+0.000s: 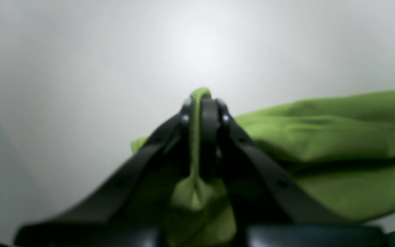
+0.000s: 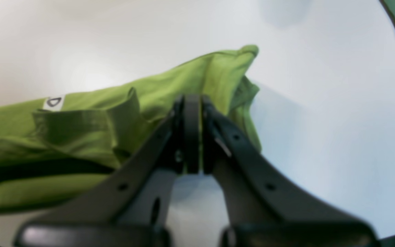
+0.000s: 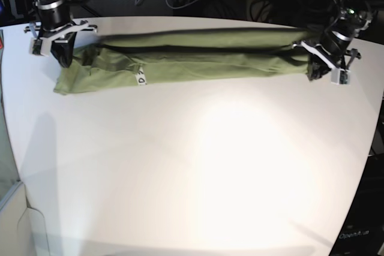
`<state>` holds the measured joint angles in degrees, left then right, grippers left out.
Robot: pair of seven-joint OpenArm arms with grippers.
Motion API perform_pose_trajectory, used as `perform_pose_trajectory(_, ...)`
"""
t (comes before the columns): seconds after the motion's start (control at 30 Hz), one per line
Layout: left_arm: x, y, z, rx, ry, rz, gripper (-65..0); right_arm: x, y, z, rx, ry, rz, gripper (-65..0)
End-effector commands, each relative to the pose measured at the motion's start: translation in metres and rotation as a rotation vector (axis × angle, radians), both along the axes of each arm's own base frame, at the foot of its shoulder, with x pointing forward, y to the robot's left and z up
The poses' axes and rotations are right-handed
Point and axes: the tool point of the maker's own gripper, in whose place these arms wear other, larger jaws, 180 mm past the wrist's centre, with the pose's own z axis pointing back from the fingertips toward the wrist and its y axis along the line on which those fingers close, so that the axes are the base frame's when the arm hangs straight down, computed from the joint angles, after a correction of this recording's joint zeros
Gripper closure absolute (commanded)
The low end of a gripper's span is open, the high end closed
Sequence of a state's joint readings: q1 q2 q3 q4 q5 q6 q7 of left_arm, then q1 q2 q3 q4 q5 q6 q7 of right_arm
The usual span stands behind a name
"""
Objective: Fold the T-shirt properly
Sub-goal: 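Pull the strip ends apart with both grippers to straighten it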
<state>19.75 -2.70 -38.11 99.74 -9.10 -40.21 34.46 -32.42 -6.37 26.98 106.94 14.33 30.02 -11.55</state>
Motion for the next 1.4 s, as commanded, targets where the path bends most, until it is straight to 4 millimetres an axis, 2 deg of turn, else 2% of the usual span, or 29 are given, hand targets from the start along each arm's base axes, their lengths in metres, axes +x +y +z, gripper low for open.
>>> perform_pose_trajectory(0.0,0.007,0.004,0.013,0.016,-0.048,0.001,-1.9,0.004,-0.002,0.011,-0.006,-0.044,0.003,-0.7)
perform_pose_trajectory(0.23,-0.005,0.006,0.007,0.027,-0.011,-0.005,-1.9,0.005,-0.002,0.012,-0.006,-0.047,0.003,-0.7)
perform_pose_trajectory(0.37,-0.014,-0.003,-0.004,0.01,0.022,-0.026,-1.9,0.006,-0.002,0.013,-0.006,-0.051,0.003,-0.7)
perform_pose_trajectory(0.5,-0.02,-0.011,-0.021,-0.024,0.064,-0.038,-1.9,0.008,-0.002,0.013,-0.006,-0.056,0.003,-0.7)
perform_pose_trajectory(0.63,-0.024,-0.018,-0.049,-0.027,0.136,-0.055,-1.9,0.008,-0.002,0.013,-0.006,-0.056,0.003,-0.7)
perform_pose_trajectory(0.77,-0.023,-0.022,-0.067,-0.042,0.116,-0.048,-1.8,0.008,-0.002,0.014,-0.006,-0.058,0.003,-0.7)
perform_pose_trajectory(0.9,-0.004,-0.028,-0.084,-0.069,0.12,-0.038,-1.8,0.016,-0.002,0.018,-0.009,-0.08,0.004,-0.7)
perform_pose_trajectory(1.0,0.019,-0.033,-0.091,-0.078,0.12,-0.042,-1.8,0.02,-0.003,0.02,-0.015,-0.088,0.01,-0.7)
perform_pose_trajectory(1.13,0.05,-0.05,-0.082,-0.119,0.07,-0.041,-1.8,0.02,-0.006,0.021,-0.024,-0.088,0.013,-0.7)
perform_pose_trajectory(1.23,0.062,-0.052,-0.075,-0.122,0.044,-0.042,-1.8,0.027,-0.009,0.026,-0.039,-0.103,0.022,-0.9)
perform_pose_trajectory(1.37,0.068,-0.046,-0.064,-0.105,0.012,-0.038,-1.8,0.028,-0.01,0.026,-0.042,-0.103,0.024,-0.9)
